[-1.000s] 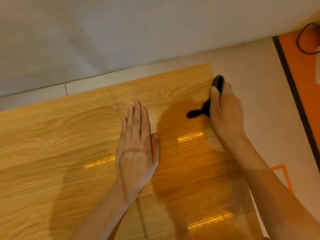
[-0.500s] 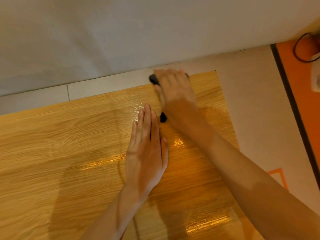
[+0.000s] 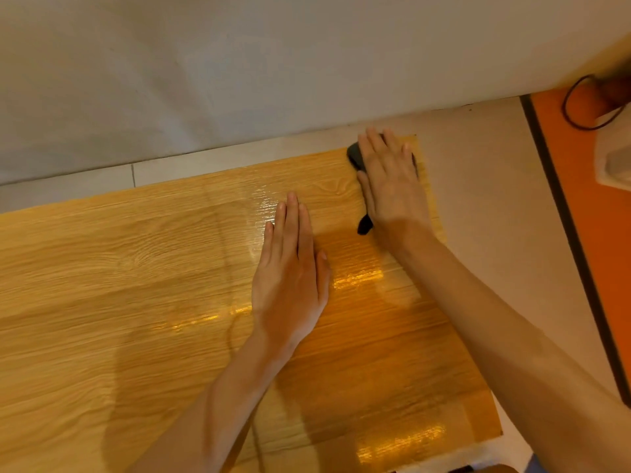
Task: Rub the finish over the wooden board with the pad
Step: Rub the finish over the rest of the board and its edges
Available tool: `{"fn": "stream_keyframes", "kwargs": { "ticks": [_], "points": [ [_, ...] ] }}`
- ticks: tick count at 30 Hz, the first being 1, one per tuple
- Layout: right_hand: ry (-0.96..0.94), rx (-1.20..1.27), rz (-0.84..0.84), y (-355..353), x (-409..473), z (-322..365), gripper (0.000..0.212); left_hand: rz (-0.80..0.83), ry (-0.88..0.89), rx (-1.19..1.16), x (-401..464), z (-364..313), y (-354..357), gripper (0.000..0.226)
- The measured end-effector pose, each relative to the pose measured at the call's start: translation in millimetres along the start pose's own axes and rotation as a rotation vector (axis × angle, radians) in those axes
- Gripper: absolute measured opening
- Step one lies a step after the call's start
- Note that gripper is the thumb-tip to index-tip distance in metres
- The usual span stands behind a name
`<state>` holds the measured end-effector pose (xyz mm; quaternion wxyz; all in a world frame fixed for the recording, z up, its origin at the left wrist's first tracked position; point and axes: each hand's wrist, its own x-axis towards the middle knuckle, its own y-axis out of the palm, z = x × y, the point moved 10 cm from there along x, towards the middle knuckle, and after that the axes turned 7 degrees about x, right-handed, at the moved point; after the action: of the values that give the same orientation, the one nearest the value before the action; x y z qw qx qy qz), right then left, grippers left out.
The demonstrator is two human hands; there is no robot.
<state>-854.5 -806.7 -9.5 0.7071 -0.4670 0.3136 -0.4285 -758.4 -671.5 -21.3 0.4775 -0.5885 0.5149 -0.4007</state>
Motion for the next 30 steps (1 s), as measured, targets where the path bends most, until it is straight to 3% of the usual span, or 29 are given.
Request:
{"fn": "stream_keyframes", "kwargs": {
  "ticks": [7,15,21,26,30],
  "points": [
    [0.058,0.358,-0.056,-31.4,-62.2,-15.3,0.045,0.020,0.014,-0.096,-2.8,1.2,-2.8,0.060],
    [0.127,0.527,-0.065,-60.1,-183.7,-39.7,0.044,0.077,-0.020,-0.210,-65.2,-18.6,-7.1,0.061],
    [0.145,0.449,-0.056,-73.6,-260.6,-52.0,0.044,0.134,0.005,-0.256,-130.5,-69.5,-6.7,0.059],
    [0.168,0.407,0.076,-49.3,-295.4,-59.7,0.054,0.181,0.015,-0.248,-156.9,-106.3,-2.8,0.059],
    [0.116,0.179,0.099,-23.8,-309.1,-49.0,0.061,0.184,-0.016,-0.213,-169.8,-121.7,-1.6,0.056]
  ]
}}
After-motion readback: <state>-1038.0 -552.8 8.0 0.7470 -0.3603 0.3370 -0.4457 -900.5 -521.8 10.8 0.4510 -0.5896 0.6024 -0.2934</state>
